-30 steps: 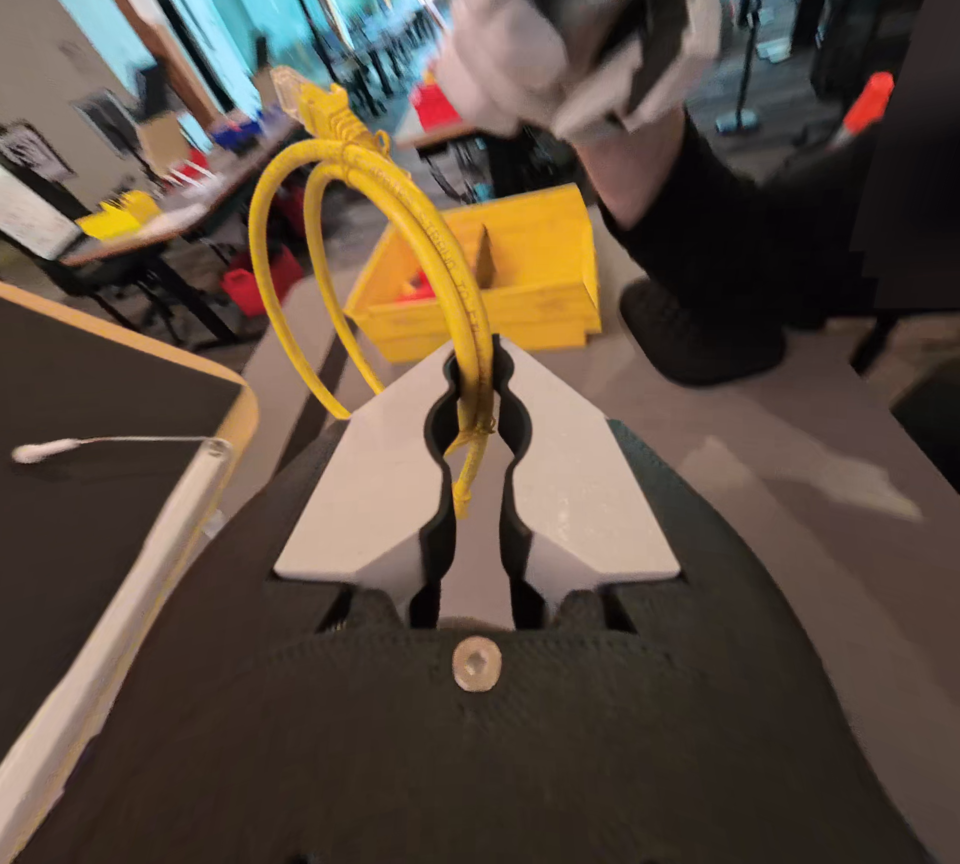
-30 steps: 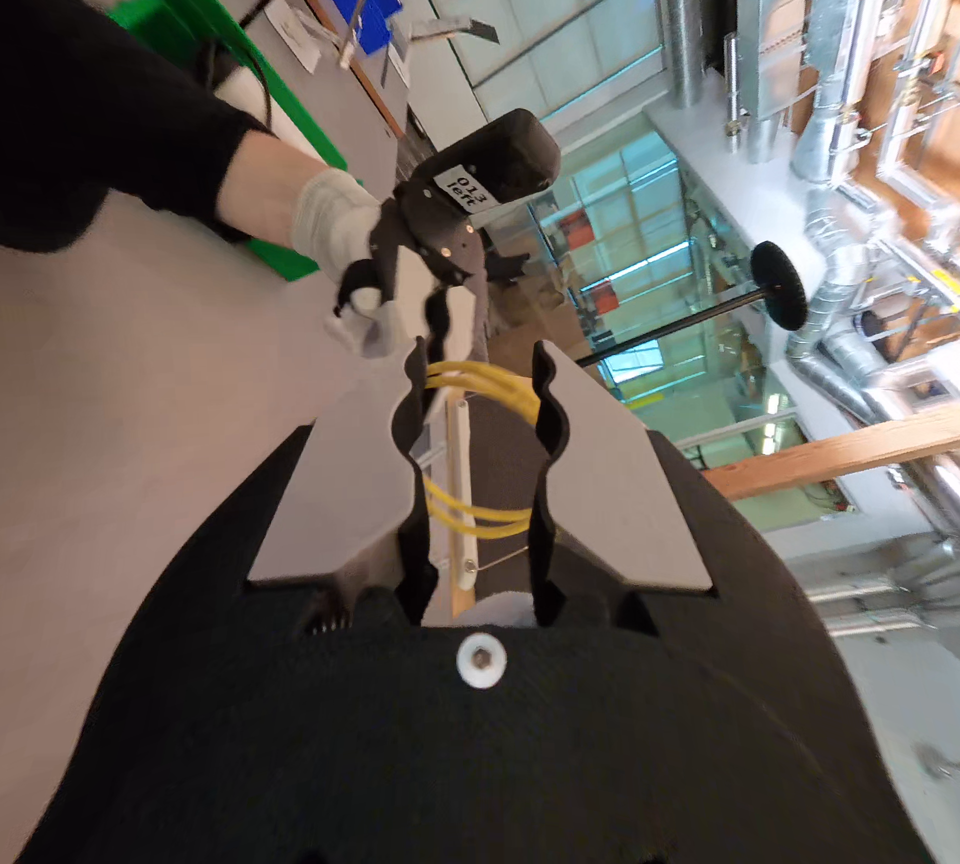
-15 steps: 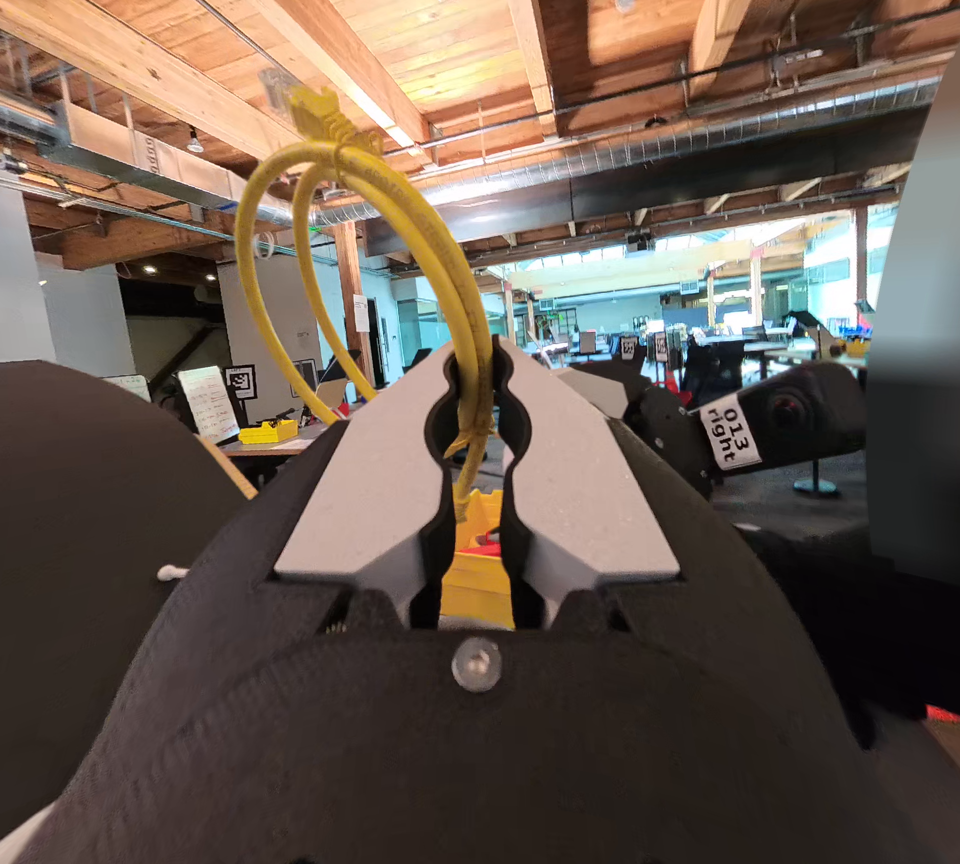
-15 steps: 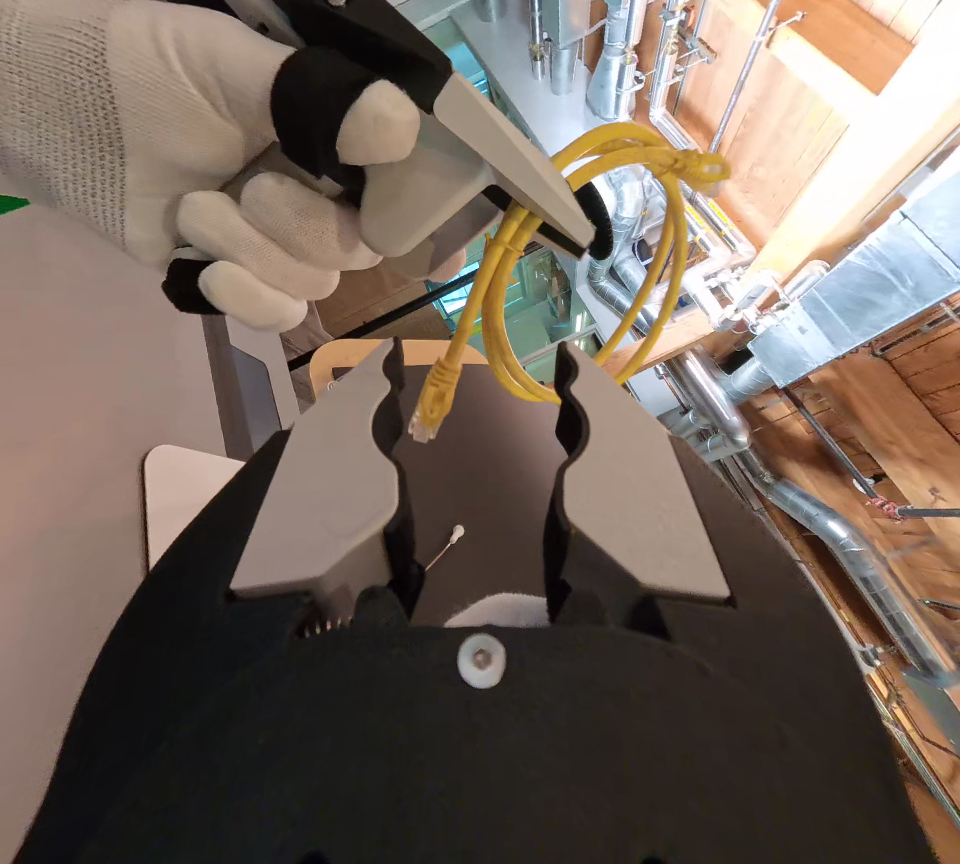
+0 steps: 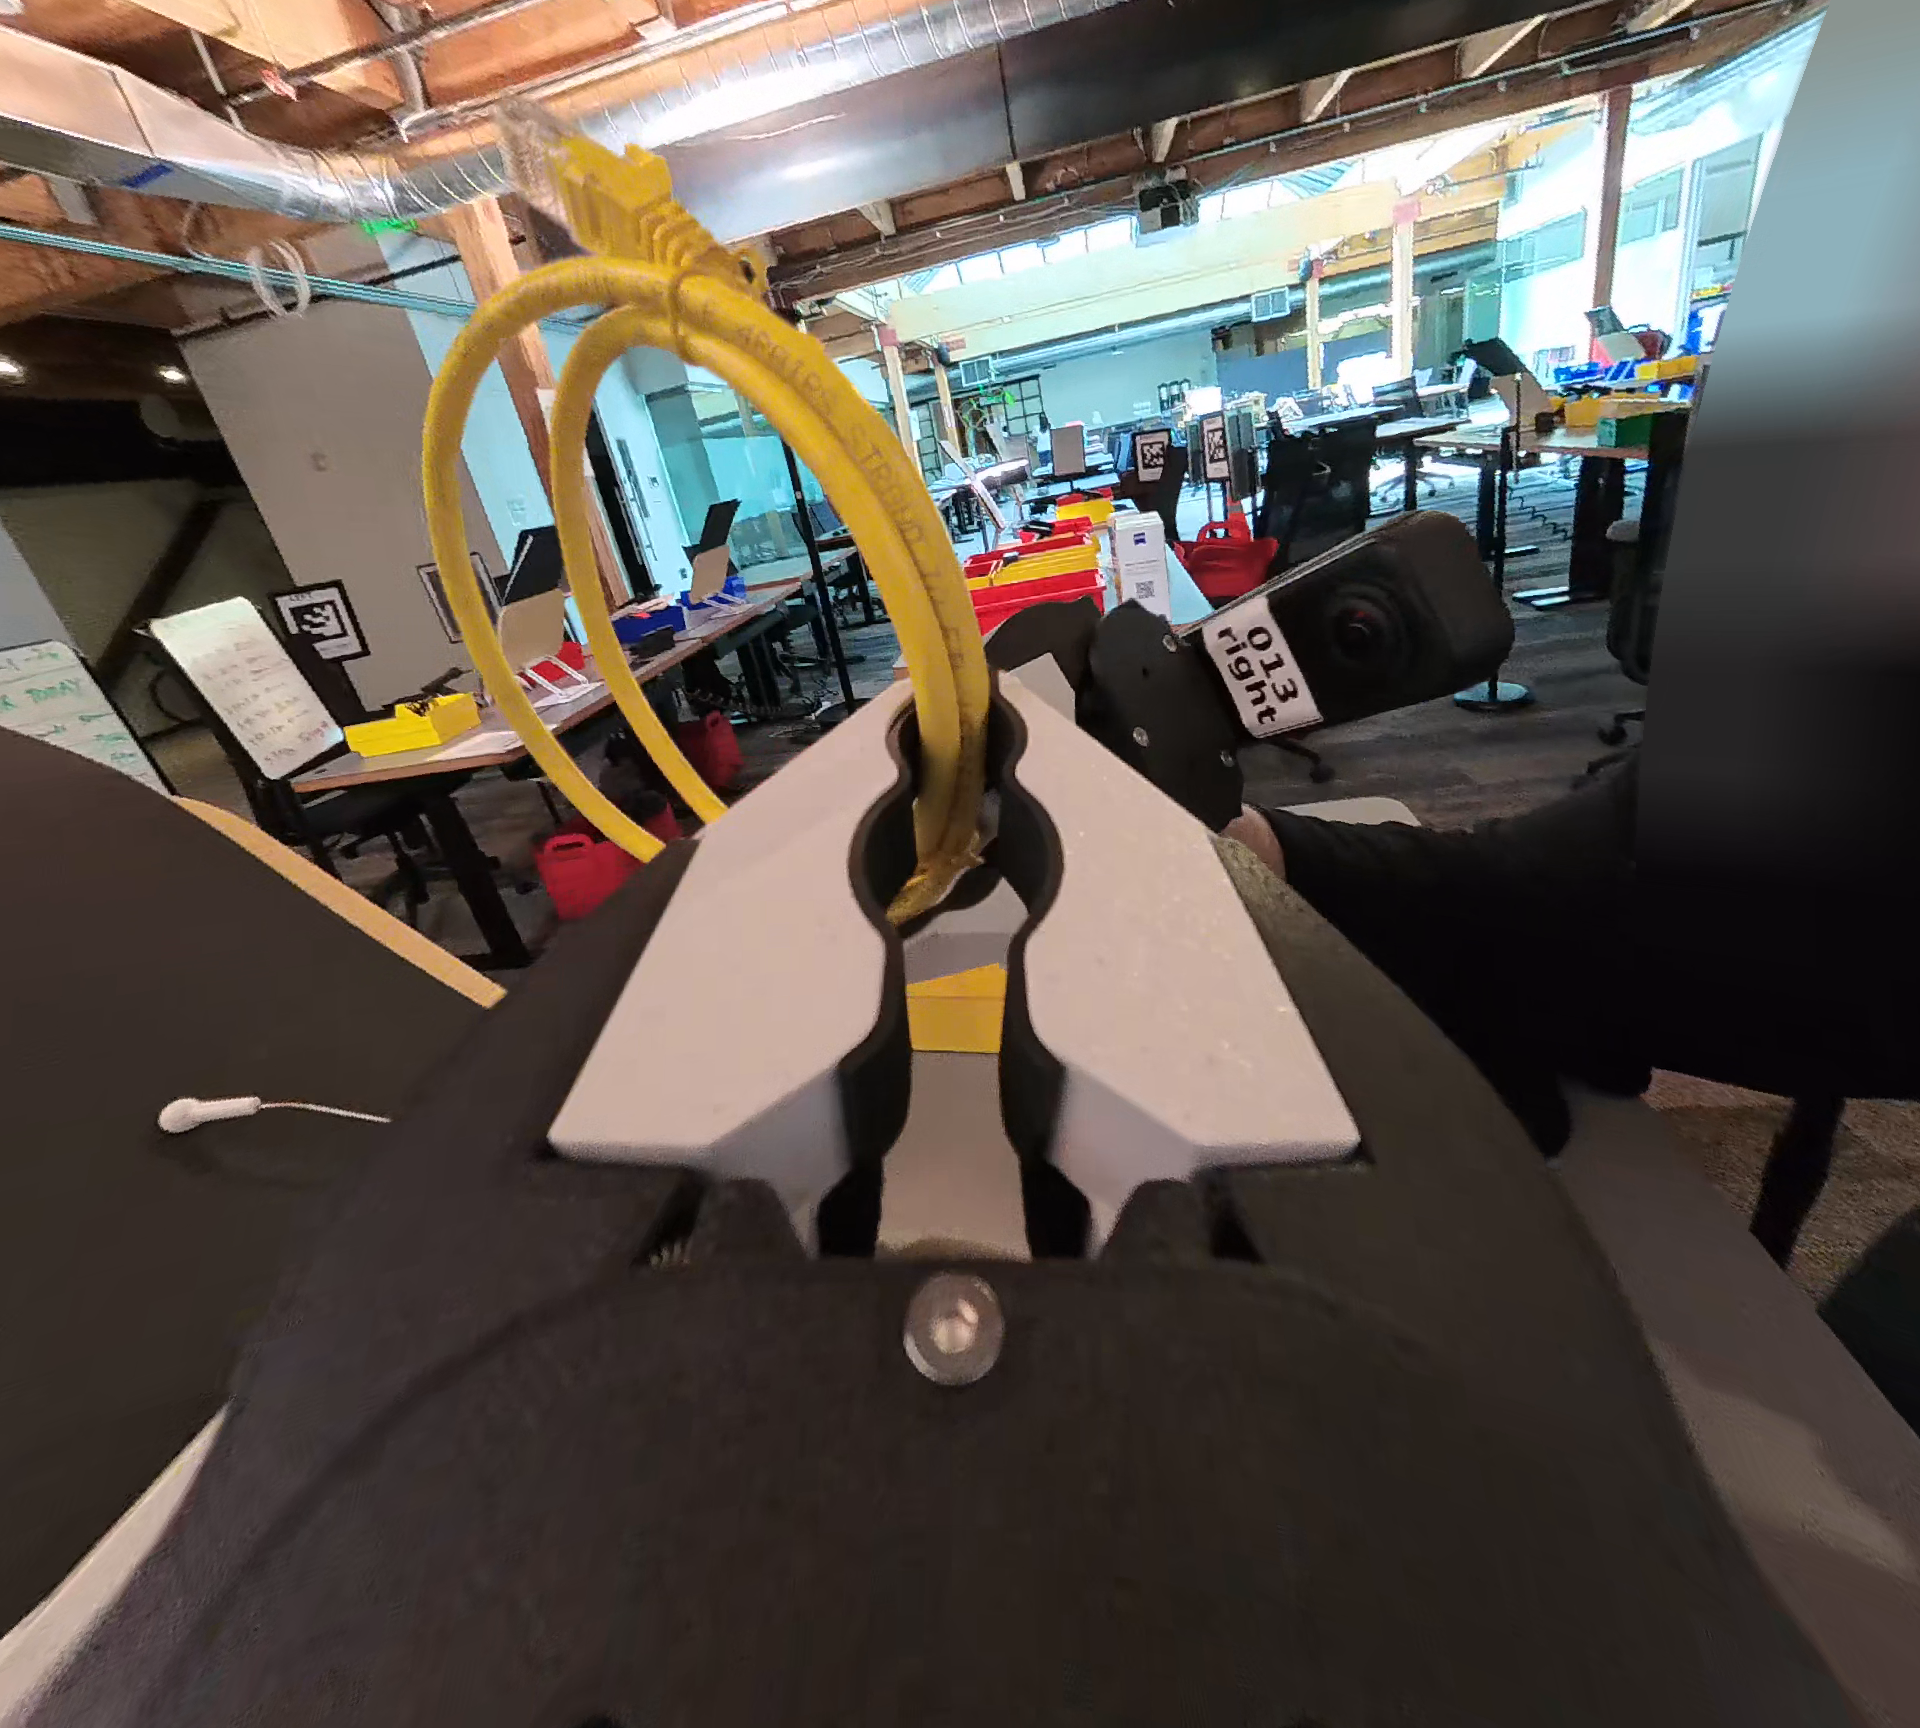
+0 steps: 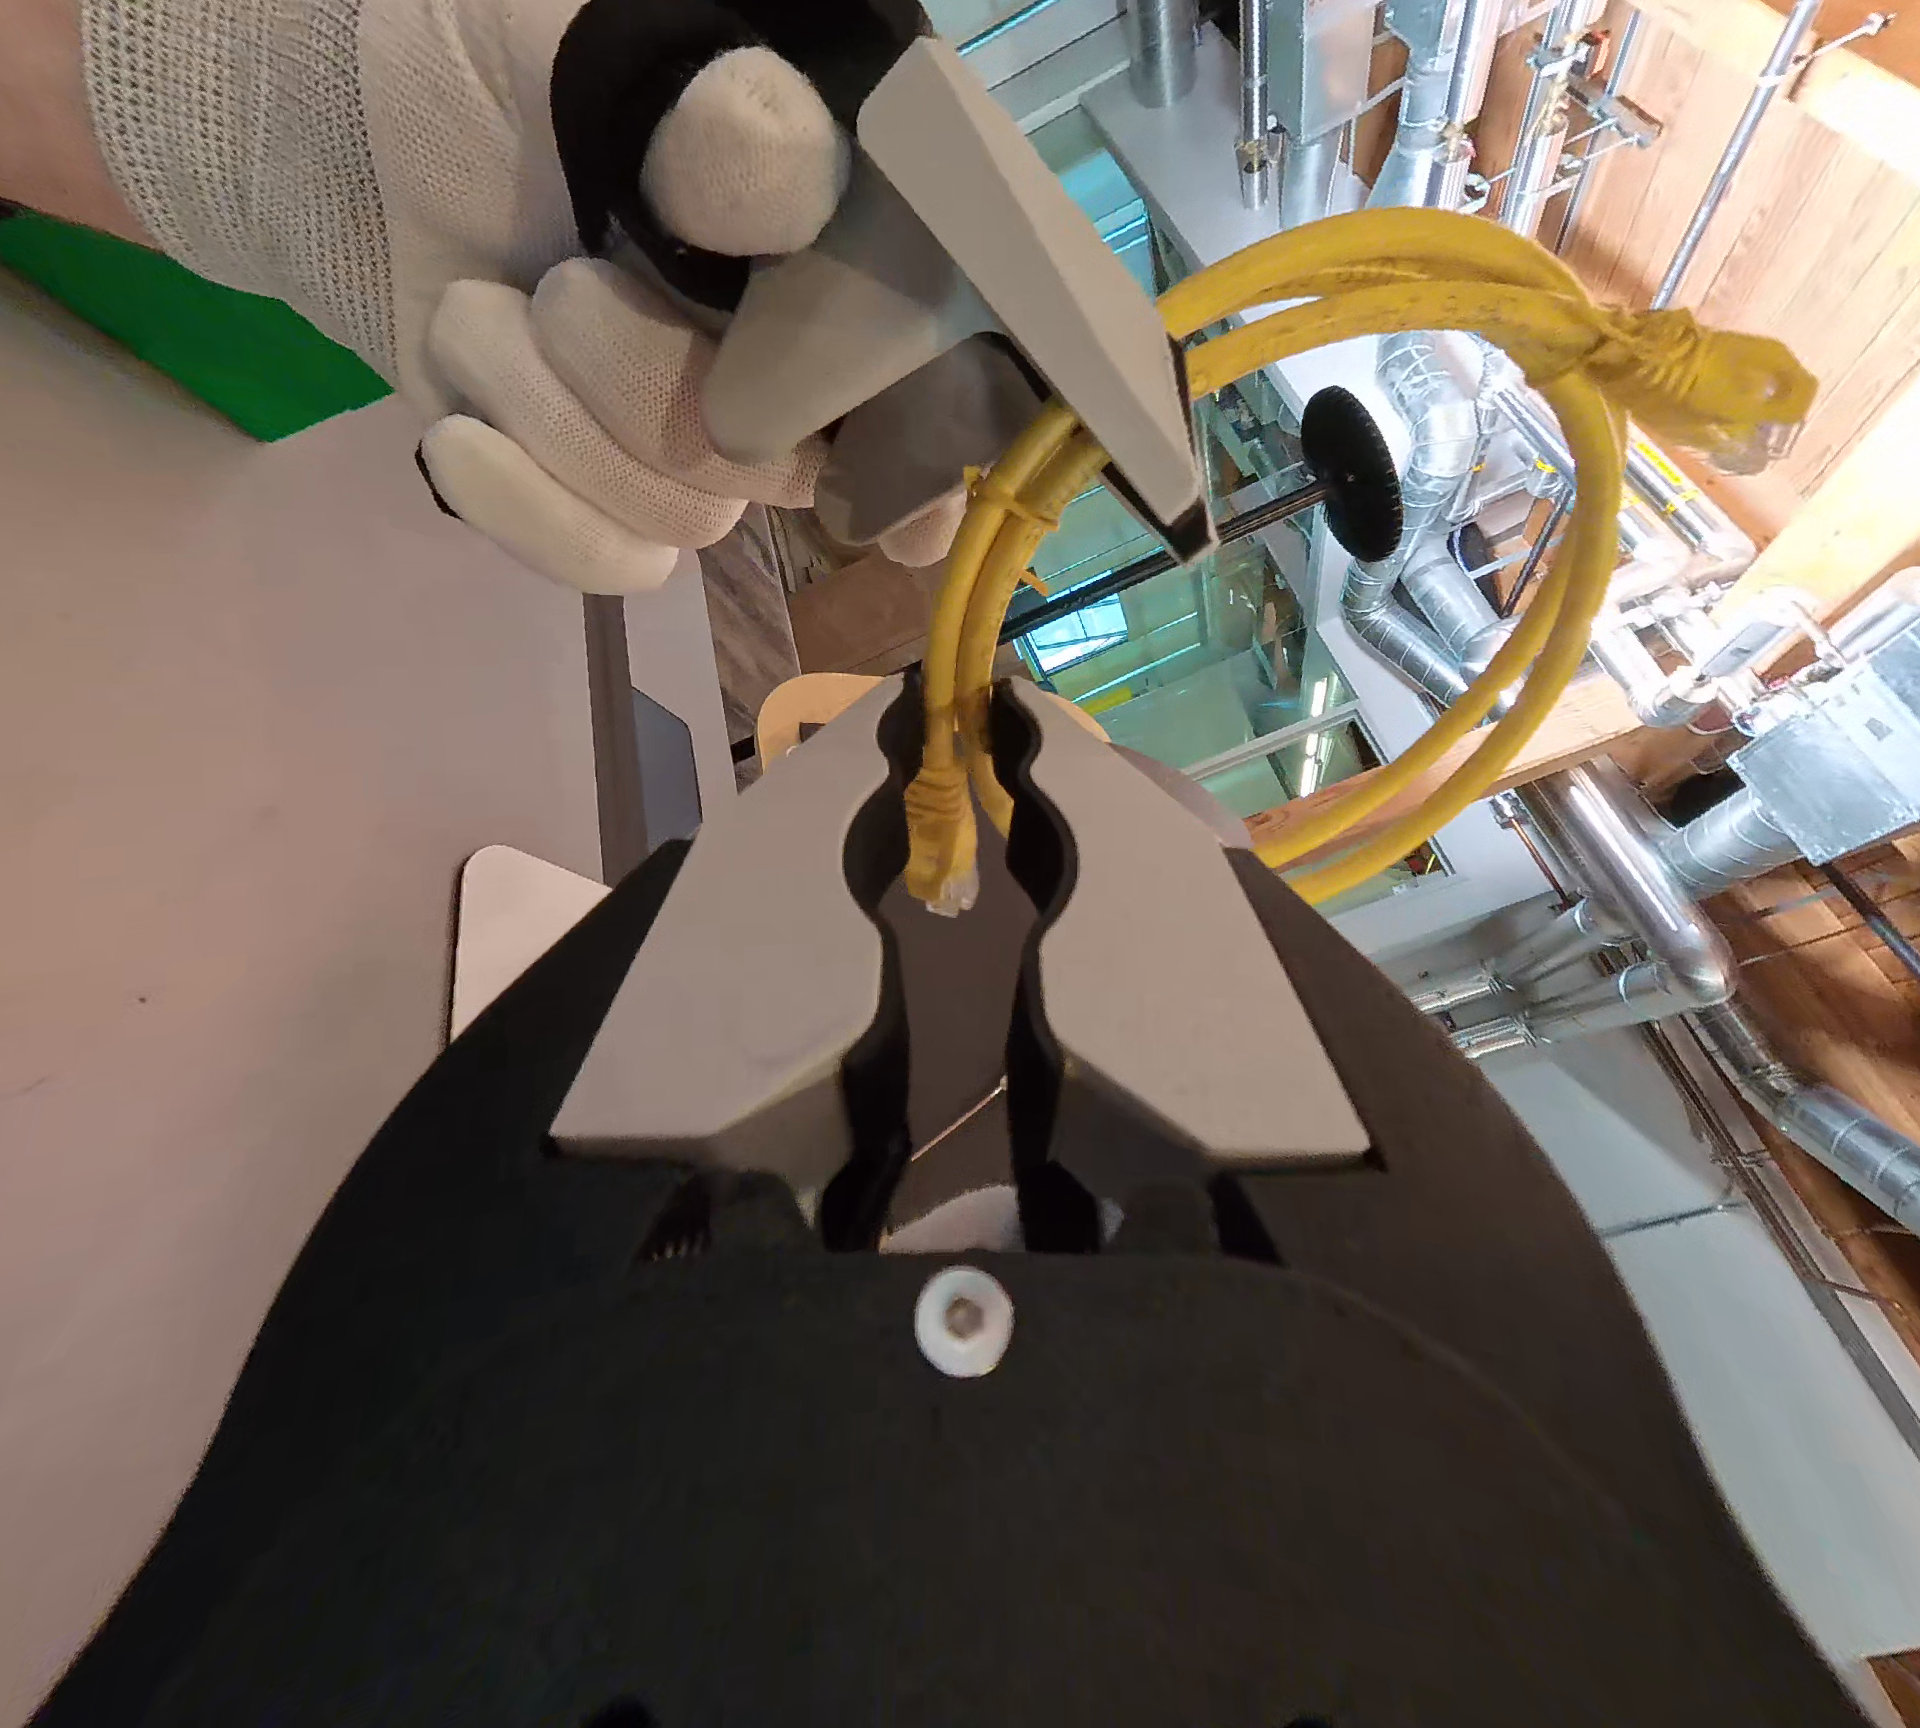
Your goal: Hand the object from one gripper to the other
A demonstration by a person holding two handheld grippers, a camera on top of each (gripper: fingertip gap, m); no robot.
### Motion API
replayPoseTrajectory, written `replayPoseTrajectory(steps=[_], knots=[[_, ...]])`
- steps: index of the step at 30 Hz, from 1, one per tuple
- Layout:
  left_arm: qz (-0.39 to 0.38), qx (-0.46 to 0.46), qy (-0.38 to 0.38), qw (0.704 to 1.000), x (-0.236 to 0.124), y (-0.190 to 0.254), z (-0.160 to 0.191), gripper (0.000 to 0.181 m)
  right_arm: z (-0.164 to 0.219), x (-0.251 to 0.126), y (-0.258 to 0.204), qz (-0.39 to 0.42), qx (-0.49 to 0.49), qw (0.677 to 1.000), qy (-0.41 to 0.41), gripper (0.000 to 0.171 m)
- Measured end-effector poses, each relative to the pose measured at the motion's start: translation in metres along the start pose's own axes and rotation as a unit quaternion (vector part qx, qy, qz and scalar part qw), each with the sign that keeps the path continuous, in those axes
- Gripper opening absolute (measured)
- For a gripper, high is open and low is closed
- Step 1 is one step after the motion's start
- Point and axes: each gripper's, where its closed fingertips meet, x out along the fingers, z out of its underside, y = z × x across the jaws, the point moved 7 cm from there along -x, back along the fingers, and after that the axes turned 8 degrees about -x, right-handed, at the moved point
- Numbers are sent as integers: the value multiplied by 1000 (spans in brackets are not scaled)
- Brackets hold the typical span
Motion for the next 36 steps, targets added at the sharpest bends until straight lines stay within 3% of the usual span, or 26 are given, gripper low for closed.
replayPoseTrajectory(steps=[7, 10, 12, 17, 22, 24, 26, 29, 31, 34, 36], knots=[[11, 11, -12, 1000, -2, 1, 2, 12, 0, -2, -1, 5, -28, 1000, -12, 9], [-2, 64, -16, 998, -12, 3, -5, 31, -4, -8, 10, -4, 77, 996, 41, 9], [-52, 133, -16, 990, -21, 2, -12, 34, -3, -14, 21, -13, 159, 984, 76, 9], [-168, 386, -114, 900, -25, 4, -1, 51, 0, -26, 42, -36, 360, 912, 193, 10], [-173, 435, -153, 870, -5, 2, 25, 78, -1, -45, 42, -111, 417, 820, 376, 9], [-165, 426, -159, 876, -5, -2, 31, 78, -1, -54, 38, -151, 408, 796, 420, 10], [-139, 378, -143, 904, -13, -5, 27, 63, -6, -63, 33, -200, 387, 779, 451, 9], [-67, 227, -105, 966, -34, -15, 16, 59, -21, -73, 20, -280, 342, 765, 469, 10], [-5, 123, -77, 989, -47, -21, 14, 70, -31, -79, 10, -337, 315, 751, 472, 9], [141, -2, -48, 989, -60, -15, 19, 80, -41, -83, -5, -402, 291, 731, 468, 10], [181, -14, -58, 982, -58, -8, 26, 88, -42, -83, -12, -427, 286, 721, 465, 9]])
